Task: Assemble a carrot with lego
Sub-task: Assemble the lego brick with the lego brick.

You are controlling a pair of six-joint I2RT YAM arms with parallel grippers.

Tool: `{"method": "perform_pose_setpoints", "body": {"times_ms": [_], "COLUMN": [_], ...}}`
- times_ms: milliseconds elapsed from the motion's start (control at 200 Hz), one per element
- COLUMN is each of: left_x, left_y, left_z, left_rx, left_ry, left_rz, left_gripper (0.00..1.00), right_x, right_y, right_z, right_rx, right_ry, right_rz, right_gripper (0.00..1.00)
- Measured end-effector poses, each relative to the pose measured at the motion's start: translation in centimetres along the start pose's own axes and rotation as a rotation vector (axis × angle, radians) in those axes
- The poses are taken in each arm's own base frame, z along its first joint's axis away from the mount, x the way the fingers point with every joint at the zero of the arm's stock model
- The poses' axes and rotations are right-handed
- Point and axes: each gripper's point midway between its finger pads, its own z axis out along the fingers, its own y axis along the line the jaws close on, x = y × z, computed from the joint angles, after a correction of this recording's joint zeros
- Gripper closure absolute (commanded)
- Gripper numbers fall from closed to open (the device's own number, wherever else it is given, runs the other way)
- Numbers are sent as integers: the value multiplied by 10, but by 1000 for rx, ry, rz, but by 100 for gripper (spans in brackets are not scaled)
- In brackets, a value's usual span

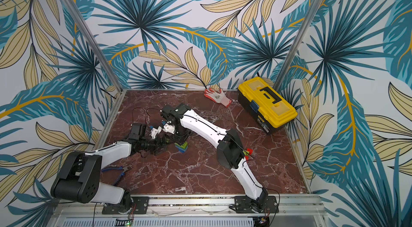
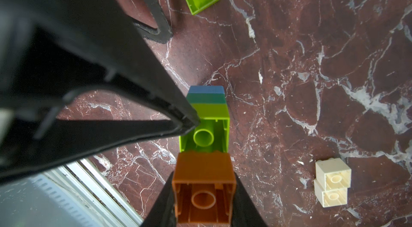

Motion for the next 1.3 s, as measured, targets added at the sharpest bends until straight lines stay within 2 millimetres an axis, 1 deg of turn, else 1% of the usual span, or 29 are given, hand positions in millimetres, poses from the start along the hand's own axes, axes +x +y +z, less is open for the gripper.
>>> {"method": "perform_pose_setpoints", "body": {"times_ms": [115,446,866,1036,1076,1302], "left_x": [0,0,0,0,0,0], "left_y": [0,0,0,0,0,0], "left_z": [0,0,0,1,1,1], "left_rx": [-1,0,0,4,3,3], "left_ry": [0,1,1,3,2,3], "left_rz": [0,2,1,2,2,1], "left_gripper": [0,0,0,0,0,0], "right_x": [0,1,1,0,0,-1], "right_y": [2,-1,-2,-1,-1,0], "right_z": [1,4,6,8,12,14], "right_rx": [6,32,37,34,35,36], "right_ry": [3,7,-14,-27,-26,-31], "right_rz": [-12,-12,61,69,70,71], "right_gripper": [67,67,69,70,70,70]}}
